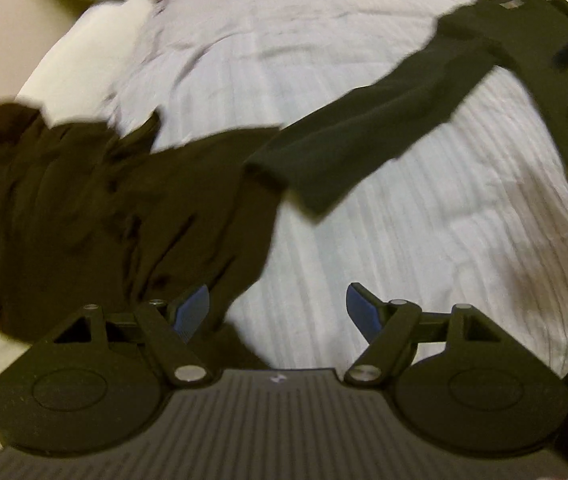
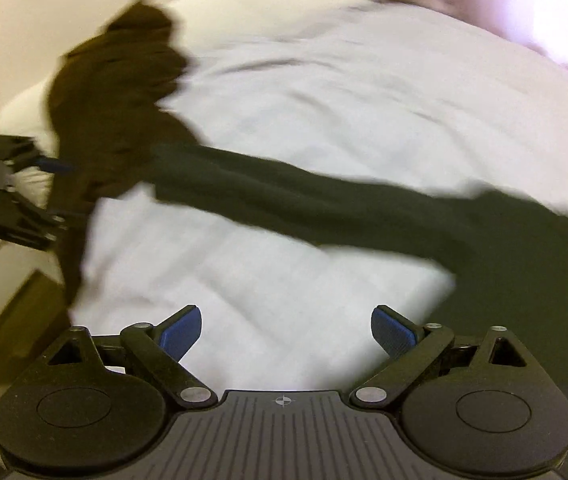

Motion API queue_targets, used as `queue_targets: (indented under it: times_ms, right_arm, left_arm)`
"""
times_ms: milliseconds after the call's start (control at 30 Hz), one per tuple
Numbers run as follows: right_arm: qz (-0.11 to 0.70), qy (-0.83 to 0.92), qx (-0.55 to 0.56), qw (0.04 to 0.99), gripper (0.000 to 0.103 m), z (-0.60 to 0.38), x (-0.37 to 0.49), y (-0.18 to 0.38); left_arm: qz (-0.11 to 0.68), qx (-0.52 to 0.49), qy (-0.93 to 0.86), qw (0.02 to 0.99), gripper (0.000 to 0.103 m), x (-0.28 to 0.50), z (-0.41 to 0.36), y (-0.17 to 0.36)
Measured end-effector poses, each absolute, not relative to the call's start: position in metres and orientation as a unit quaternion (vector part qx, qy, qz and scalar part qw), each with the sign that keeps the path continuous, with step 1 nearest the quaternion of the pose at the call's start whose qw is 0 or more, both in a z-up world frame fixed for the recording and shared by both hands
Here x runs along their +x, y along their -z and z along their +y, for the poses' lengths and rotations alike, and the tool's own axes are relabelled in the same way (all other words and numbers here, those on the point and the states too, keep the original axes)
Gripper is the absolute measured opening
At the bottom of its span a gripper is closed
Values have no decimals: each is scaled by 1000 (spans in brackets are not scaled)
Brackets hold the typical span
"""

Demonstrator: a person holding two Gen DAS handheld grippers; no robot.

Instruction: Fold clothes

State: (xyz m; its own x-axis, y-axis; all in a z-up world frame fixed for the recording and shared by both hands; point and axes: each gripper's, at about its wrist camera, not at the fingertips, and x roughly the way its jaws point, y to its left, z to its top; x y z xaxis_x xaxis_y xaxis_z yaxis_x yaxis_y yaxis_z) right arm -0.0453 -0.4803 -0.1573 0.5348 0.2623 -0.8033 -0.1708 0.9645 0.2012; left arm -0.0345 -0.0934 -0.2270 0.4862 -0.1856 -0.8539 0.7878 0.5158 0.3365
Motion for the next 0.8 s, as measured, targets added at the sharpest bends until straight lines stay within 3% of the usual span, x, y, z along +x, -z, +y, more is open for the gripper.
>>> queue_targets:
  times_ms: [33,233,500,567,600,800]
  right_arm:
    - [462,-144,32,874,59,-458,-27,164]
    - [442,-201,-75,871,59,-347,58,207]
    - [447,-152,-105,875,59,-300,126,237]
    - [454,-143,-88,875,35,-312,132,236]
    - [455,-147,-63,876,8,-322,131,231]
    - [423,-150,186,874,8,-424,111,181]
  left_arm:
    - [405,362,305,782,73,-33,-83,228]
    - [459,284,263,800,73,-37,-36,248]
    - [499,257,245,791,73,-56,-10,271]
    - [499,252,248,791,73,-54,-11,271]
    - [497,251,250,792,73,-53,-14,271]
    - [482,238,292,791,73,-37,-56,269]
